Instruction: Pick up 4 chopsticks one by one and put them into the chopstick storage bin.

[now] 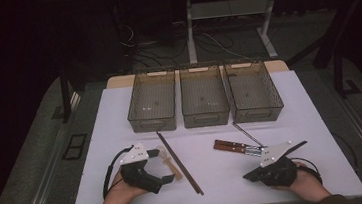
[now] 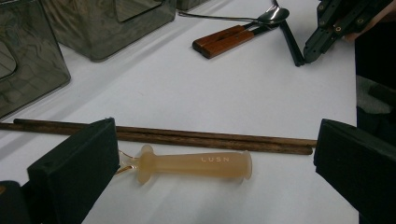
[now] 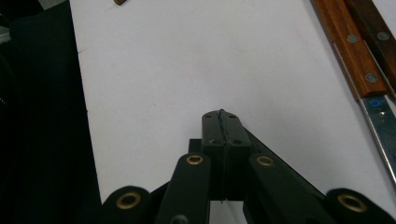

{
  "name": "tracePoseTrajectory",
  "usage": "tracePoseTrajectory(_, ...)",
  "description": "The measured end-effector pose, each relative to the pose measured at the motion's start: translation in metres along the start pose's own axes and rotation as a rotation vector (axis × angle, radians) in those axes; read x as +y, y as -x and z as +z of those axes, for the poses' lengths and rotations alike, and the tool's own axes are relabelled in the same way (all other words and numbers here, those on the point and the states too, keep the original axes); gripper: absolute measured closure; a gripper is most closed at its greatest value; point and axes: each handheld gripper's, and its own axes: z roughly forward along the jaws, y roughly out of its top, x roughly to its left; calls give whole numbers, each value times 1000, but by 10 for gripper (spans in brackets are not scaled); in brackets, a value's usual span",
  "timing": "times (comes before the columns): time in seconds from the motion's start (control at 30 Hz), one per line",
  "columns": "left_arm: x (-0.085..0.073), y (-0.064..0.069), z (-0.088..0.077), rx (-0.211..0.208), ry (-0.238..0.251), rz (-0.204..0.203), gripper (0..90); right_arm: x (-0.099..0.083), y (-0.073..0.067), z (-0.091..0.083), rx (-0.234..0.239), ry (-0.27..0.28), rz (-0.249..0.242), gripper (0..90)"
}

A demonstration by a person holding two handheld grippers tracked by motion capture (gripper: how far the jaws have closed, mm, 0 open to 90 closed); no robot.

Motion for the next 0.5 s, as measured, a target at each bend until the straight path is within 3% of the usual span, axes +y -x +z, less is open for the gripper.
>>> tracePoseTrajectory(0.5,0,0,0,0,-4,2,0,7,2,6,-29,3,-10,899)
